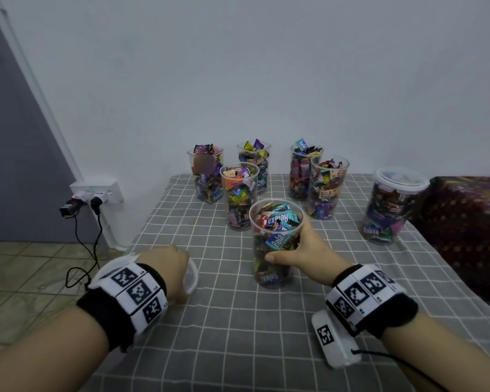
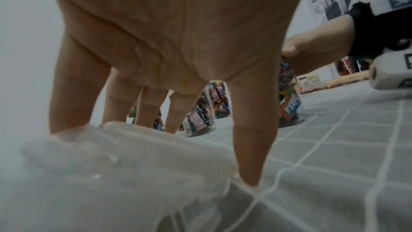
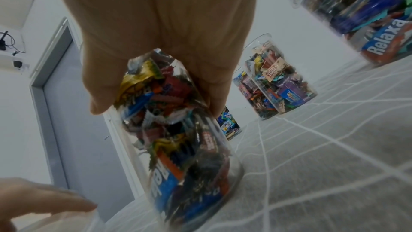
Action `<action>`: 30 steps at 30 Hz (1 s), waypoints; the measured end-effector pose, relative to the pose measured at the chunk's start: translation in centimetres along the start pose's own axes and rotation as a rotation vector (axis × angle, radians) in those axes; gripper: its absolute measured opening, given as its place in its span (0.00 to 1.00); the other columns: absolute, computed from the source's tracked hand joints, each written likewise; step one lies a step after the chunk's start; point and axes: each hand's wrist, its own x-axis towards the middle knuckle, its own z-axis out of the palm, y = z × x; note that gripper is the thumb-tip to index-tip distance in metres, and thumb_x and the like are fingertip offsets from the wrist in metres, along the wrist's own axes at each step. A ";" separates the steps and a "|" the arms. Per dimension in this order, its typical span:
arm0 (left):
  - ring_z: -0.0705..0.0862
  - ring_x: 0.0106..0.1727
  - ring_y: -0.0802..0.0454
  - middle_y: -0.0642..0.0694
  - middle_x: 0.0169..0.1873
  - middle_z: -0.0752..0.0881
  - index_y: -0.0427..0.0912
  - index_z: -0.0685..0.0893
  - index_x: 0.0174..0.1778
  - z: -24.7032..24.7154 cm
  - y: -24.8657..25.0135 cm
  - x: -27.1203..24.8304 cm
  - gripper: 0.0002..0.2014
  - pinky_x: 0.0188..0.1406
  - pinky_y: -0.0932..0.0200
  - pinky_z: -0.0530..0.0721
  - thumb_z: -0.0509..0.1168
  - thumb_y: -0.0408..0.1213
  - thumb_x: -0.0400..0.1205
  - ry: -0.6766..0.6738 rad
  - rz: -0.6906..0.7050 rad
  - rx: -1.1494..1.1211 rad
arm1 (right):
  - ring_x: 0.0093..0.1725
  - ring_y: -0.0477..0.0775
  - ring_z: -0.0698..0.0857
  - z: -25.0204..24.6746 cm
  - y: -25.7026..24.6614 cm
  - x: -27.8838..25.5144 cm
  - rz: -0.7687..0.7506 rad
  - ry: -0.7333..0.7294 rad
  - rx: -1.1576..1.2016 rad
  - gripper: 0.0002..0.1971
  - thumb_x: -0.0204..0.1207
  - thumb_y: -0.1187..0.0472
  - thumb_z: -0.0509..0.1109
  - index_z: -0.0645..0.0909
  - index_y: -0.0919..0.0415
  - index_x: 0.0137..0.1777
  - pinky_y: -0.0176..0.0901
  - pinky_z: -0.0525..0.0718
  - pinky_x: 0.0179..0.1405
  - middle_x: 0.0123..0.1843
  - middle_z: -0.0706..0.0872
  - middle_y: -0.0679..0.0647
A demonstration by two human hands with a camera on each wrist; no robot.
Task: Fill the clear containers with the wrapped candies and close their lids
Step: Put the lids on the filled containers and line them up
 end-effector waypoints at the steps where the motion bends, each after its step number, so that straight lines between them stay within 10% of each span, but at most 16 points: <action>1: 0.79 0.63 0.49 0.49 0.66 0.77 0.49 0.68 0.73 -0.5 0.1 -0.2 0.34 0.55 0.55 0.78 0.68 0.56 0.73 0.036 0.002 -0.042 | 0.65 0.47 0.79 0.0 0.0 0.0 -0.001 -0.001 0.003 0.42 0.62 0.66 0.83 0.59 0.44 0.67 0.48 0.80 0.65 0.65 0.79 0.46; 10: 0.77 0.65 0.50 0.49 0.69 0.76 0.47 0.67 0.76 -7.5 2.6 -0.4 0.38 0.59 0.55 0.76 0.68 0.59 0.73 0.391 0.114 -0.457 | 0.64 0.47 0.80 0.0 -0.1 -0.3 0.020 0.014 0.033 0.41 0.63 0.68 0.82 0.60 0.47 0.68 0.44 0.82 0.61 0.65 0.79 0.49; 18: 0.80 0.46 0.49 0.50 0.50 0.85 0.51 0.80 0.57 -8.9 2.2 0.4 0.25 0.40 0.57 0.73 0.68 0.61 0.70 0.425 0.052 -0.534 | 0.64 0.46 0.80 -0.2 0.0 -0.8 0.010 0.004 0.002 0.42 0.62 0.67 0.83 0.60 0.46 0.68 0.47 0.82 0.63 0.65 0.80 0.48; 26: 0.78 0.64 0.47 0.47 0.68 0.80 0.49 0.74 0.72 -11.7 5.1 -1.0 0.34 0.62 0.53 0.77 0.68 0.61 0.71 0.427 0.179 -0.597 | 0.57 0.39 0.81 -0.1 -0.1 -1.0 0.003 -0.002 0.026 0.40 0.65 0.70 0.80 0.60 0.47 0.68 0.30 0.82 0.49 0.61 0.81 0.47; 30: 0.79 0.60 0.48 0.49 0.64 0.82 0.50 0.75 0.70 -12.4 7.0 -1.0 0.32 0.57 0.52 0.79 0.67 0.60 0.72 0.393 0.245 -0.514 | 0.57 0.39 0.82 -0.2 0.0 -1.0 -0.001 0.009 0.019 0.40 0.64 0.69 0.81 0.60 0.47 0.69 0.30 0.83 0.50 0.60 0.81 0.45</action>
